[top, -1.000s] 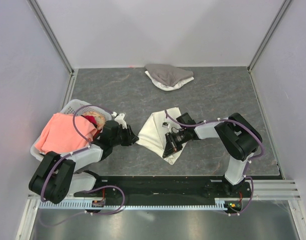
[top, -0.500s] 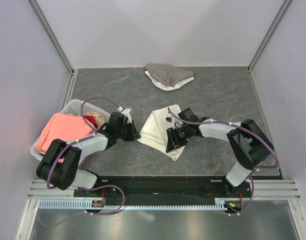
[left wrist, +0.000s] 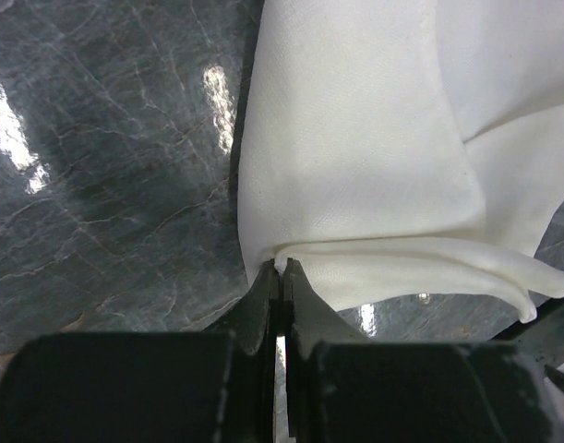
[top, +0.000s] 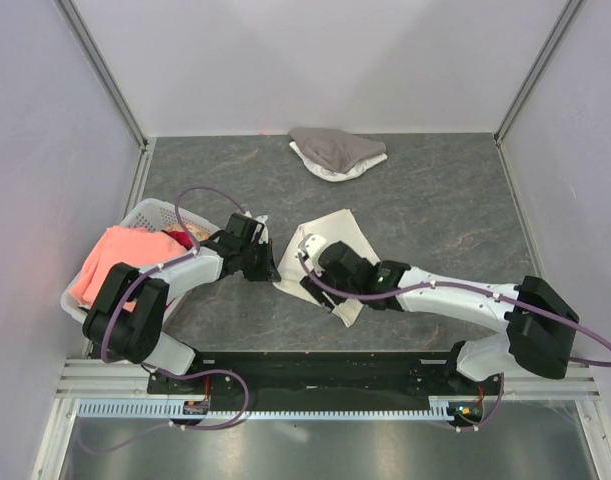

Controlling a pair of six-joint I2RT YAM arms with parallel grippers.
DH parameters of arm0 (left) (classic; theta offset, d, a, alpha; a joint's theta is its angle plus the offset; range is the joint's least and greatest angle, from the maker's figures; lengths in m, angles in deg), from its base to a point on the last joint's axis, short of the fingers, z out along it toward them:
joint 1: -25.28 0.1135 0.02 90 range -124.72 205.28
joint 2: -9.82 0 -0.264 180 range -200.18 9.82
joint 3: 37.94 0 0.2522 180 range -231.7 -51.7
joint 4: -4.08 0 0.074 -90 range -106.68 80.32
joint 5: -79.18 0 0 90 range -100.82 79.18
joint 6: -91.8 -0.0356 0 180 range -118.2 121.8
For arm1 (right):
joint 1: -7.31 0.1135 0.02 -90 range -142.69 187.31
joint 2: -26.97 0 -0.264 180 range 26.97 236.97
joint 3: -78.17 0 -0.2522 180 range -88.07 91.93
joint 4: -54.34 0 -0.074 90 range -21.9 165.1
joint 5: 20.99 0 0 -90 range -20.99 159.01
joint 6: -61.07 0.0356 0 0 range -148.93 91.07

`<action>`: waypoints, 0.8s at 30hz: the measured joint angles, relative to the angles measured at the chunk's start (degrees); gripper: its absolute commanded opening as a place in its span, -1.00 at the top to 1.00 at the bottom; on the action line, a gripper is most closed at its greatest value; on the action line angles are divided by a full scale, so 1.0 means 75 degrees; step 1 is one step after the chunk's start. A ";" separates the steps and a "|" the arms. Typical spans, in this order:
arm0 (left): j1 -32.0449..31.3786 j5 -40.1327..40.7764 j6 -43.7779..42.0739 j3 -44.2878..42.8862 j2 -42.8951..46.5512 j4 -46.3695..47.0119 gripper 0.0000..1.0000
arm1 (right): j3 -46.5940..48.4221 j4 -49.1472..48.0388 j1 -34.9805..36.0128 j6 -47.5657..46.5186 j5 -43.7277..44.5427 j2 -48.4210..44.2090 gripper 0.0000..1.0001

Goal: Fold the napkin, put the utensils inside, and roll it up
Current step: Roll the napkin with the utensil

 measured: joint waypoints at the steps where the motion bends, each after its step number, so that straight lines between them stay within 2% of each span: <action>1: -0.0009 -0.0017 0.0000 -0.0052 -0.0026 -0.0090 0.96 | -0.0055 -0.0277 0.0309 -0.0108 0.0463 -0.0012 -0.46; 4: -0.0009 -0.0050 0.0000 -0.0157 -0.0073 -0.0326 0.96 | -0.0207 -0.0901 0.1052 -0.0478 0.1577 0.0175 -0.38; 8: -0.0009 -0.0149 0.0003 -0.0224 -0.0105 -0.0513 0.96 | -0.0207 -0.1565 0.1632 -0.0889 0.2261 0.0903 -0.26; 16: -0.0009 -0.0236 0.0003 -0.0271 -0.0143 -0.0688 0.96 | -0.0210 -0.2101 0.1731 -0.1387 0.2436 0.1824 -0.20; 19: -0.0009 -0.0245 0.0003 -0.0274 -0.0143 -0.0720 0.96 | -0.0207 -0.2197 0.1687 -0.1463 0.2393 0.1920 -0.11; 24: -0.0009 -0.0297 0.0000 -0.0303 -0.0143 -0.0758 0.96 | -0.0210 -0.2224 0.1367 -0.1454 0.1842 0.2087 -0.06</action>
